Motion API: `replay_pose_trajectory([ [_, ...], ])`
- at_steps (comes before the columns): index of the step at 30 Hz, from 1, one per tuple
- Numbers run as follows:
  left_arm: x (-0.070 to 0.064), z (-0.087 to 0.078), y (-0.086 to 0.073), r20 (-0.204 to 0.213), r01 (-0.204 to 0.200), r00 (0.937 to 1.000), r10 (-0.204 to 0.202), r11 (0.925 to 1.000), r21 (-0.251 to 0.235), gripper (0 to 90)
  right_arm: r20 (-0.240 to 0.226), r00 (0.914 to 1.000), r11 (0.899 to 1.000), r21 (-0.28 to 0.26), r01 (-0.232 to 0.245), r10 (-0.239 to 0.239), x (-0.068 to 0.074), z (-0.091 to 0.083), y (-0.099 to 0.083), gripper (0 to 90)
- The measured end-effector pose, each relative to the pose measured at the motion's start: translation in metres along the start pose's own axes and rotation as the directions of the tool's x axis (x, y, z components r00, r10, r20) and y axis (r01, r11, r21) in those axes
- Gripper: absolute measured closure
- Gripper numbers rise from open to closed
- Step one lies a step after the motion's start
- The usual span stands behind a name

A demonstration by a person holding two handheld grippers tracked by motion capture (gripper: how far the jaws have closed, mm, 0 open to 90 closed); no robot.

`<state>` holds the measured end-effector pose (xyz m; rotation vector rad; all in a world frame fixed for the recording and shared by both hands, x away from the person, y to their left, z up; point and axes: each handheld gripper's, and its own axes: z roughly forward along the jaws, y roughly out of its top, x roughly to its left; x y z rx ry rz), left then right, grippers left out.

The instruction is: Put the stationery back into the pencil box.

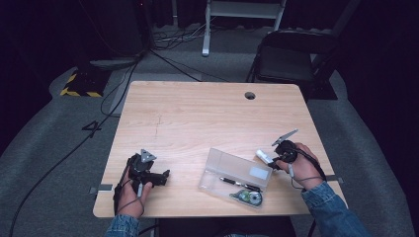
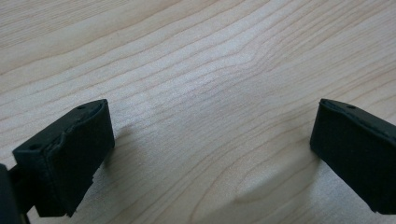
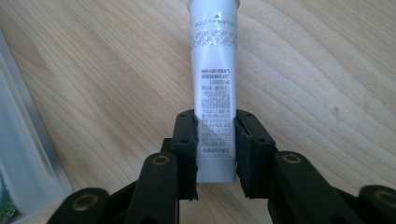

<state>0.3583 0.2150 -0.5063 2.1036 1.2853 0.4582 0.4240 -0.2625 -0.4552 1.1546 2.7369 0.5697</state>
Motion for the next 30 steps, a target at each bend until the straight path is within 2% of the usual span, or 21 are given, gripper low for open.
replay_pose_trajectory([
  [4,0.000,0.001,0.001,-0.004,0.010,0.9999,-0.010,1.0000,-0.001,0.1,0.011,0.9999,1.000,-0.029,-0.006,0.006,-0.002,-0.006,-0.001,71.5],
  [17,0.000,0.001,0.002,-0.010,0.006,0.9999,-0.006,1.0000,-0.001,0.1,0.033,0.9994,0.993,-0.119,-0.007,0.011,-0.003,-0.028,-0.003,71.5],
  [21,0.000,0.001,0.002,-0.010,0.006,0.9999,-0.006,1.0000,-0.001,0.1,0.044,0.9990,0.985,-0.171,0.006,0.002,-0.001,-0.041,-0.002,71.5],
  [30,0.000,0.001,0.002,-0.009,0.007,0.9999,-0.007,1.0000,-0.001,0.1,0.031,0.9992,0.972,-0.232,0.033,-0.027,0.009,-0.059,-0.001,71.5],
])
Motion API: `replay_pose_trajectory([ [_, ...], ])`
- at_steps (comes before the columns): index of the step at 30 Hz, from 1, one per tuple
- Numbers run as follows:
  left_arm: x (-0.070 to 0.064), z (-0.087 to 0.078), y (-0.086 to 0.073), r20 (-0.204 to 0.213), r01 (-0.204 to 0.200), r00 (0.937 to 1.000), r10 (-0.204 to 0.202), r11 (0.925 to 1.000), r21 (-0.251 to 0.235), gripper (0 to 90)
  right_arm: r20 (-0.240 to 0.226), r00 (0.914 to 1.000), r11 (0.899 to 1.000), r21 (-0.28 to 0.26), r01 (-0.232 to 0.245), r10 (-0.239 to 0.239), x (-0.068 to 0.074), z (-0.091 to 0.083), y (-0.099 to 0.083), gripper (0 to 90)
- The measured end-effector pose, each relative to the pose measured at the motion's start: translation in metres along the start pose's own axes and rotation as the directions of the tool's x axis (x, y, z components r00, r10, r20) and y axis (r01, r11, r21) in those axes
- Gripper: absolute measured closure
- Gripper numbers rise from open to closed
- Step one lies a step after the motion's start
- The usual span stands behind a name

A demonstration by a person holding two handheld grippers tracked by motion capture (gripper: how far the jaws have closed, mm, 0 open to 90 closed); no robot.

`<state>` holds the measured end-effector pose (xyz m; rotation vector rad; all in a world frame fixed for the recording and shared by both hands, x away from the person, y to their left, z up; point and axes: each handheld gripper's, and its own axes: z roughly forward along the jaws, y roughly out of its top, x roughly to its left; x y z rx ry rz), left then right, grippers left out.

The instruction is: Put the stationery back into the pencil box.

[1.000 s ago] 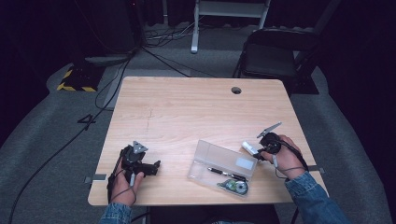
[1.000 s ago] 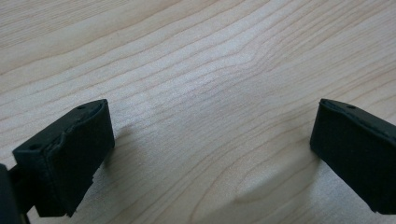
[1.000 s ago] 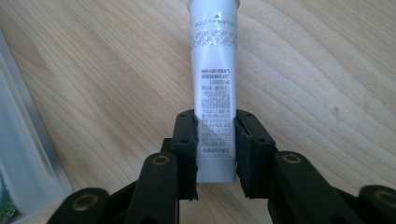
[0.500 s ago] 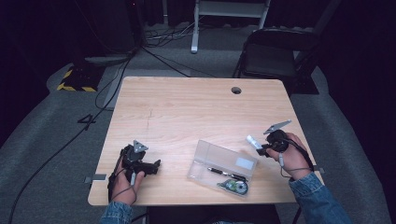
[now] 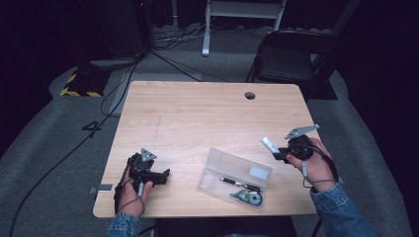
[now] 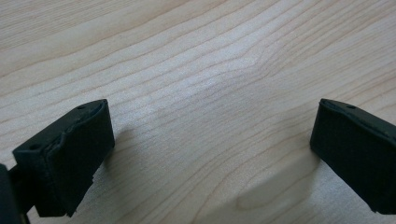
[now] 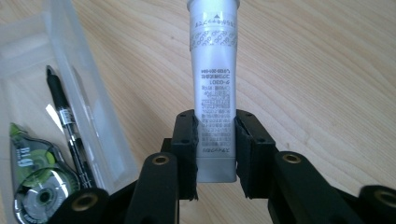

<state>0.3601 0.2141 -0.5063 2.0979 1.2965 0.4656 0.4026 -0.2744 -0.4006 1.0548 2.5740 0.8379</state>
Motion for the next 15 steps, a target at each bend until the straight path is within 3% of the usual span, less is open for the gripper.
replay_pose_trajectory([
  [10,0.000,0.000,0.000,-0.001,-0.001,1.0000,0.001,1.0000,0.000,0.1,-0.040,0.9970,0.997,-0.036,0.065,-0.066,0.020,-0.010,0.008,71.5],
  [15,0.000,0.000,0.000,-0.001,-0.001,1.0000,0.001,1.0000,0.000,0.1,-0.073,0.9915,0.994,-0.041,0.105,-0.108,0.029,-0.013,0.011,71.4],
])
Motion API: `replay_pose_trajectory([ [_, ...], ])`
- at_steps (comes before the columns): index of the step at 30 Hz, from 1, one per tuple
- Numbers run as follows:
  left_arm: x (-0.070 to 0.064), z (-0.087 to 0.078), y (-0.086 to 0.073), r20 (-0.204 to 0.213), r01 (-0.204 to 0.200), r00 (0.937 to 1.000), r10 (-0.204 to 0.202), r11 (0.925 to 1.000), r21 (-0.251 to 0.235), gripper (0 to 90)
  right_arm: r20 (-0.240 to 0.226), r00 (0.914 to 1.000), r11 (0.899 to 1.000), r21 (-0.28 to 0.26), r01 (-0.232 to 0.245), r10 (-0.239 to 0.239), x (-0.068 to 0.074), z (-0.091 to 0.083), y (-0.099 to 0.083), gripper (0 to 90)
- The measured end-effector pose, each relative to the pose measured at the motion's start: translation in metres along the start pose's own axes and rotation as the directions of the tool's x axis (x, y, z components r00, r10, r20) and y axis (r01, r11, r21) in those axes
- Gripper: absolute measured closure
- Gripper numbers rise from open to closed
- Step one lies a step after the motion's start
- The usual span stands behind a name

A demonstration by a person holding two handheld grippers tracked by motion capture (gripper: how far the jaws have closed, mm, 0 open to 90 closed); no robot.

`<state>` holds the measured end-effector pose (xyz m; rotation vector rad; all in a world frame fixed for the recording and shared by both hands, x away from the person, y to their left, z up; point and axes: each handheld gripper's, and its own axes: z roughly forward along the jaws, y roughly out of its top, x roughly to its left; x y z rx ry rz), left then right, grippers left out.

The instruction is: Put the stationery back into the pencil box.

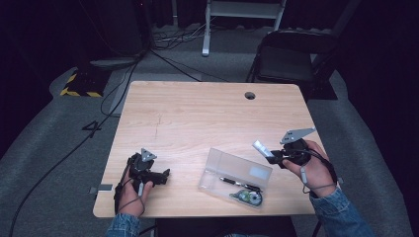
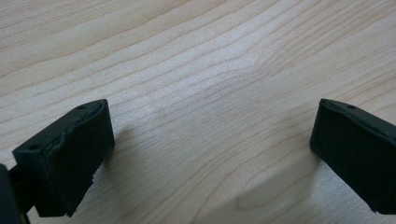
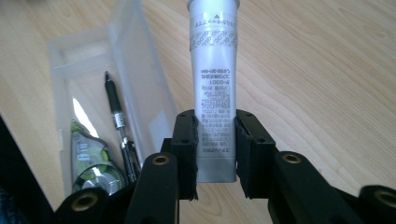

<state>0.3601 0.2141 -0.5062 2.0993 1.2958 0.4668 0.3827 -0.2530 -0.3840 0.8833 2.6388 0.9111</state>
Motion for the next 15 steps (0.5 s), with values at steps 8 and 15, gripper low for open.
replay_pose_trajectory([
  [8,0.000,0.000,0.000,0.000,0.001,1.0000,-0.001,1.0000,0.000,0.1,-0.044,0.9966,0.998,0.007,0.070,-0.070,0.014,0.002,0.005,71.5],
  [15,0.000,0.000,0.000,0.000,0.001,1.0000,-0.001,1.0000,-0.001,0.1,-0.077,0.9883,0.991,0.012,0.133,-0.132,0.027,0.007,0.010,71.4],
])
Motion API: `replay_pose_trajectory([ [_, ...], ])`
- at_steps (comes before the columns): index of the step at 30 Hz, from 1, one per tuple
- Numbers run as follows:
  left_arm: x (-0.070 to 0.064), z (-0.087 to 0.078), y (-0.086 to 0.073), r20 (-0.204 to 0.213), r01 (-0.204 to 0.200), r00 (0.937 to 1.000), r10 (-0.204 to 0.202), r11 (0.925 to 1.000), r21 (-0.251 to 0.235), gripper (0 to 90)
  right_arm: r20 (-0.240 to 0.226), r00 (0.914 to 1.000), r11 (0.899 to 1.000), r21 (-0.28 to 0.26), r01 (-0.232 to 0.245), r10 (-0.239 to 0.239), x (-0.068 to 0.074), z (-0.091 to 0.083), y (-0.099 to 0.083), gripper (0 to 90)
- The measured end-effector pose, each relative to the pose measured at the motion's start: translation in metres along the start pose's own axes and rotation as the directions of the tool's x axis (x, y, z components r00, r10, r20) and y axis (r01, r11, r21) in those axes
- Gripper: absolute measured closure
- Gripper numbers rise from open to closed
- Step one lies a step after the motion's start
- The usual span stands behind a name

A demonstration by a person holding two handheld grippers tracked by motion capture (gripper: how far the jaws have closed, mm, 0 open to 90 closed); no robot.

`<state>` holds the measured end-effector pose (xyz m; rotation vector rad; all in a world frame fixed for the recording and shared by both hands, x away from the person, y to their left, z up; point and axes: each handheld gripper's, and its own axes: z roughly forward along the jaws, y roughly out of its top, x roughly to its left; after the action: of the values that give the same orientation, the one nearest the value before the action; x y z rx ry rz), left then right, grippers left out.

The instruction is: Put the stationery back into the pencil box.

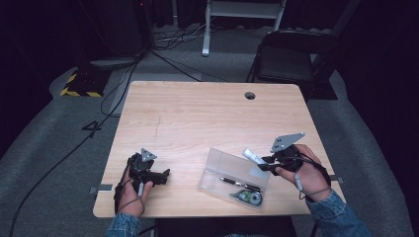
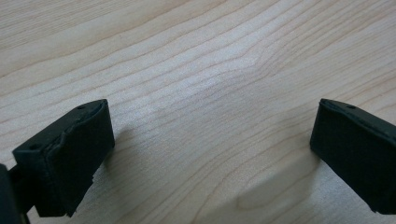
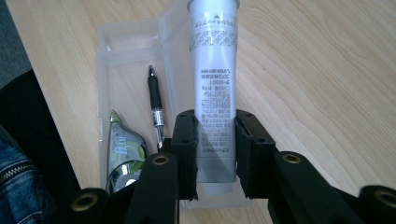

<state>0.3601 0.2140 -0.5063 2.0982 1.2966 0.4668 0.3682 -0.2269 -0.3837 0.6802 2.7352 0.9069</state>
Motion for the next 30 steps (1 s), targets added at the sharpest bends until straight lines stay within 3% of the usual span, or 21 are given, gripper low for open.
replay_pose_trajectory([
  [8,0.000,0.000,0.000,-0.001,-0.001,1.0000,0.001,1.0000,0.000,0.1,-0.039,0.9972,0.997,0.036,0.065,-0.064,0.012,0.012,0.005,71.5],
  [15,0.000,0.000,0.000,-0.001,-0.001,1.0000,0.001,1.0000,0.002,0.1,-0.088,0.9877,0.989,0.067,0.135,-0.129,0.023,0.028,0.008,71.4],
  [30,0.000,0.000,0.000,-0.001,0.002,1.0000,-0.002,1.0000,0.000,0.1,-0.153,0.9682,0.968,0.123,0.217,-0.198,0.039,0.054,0.017,71.4],
])
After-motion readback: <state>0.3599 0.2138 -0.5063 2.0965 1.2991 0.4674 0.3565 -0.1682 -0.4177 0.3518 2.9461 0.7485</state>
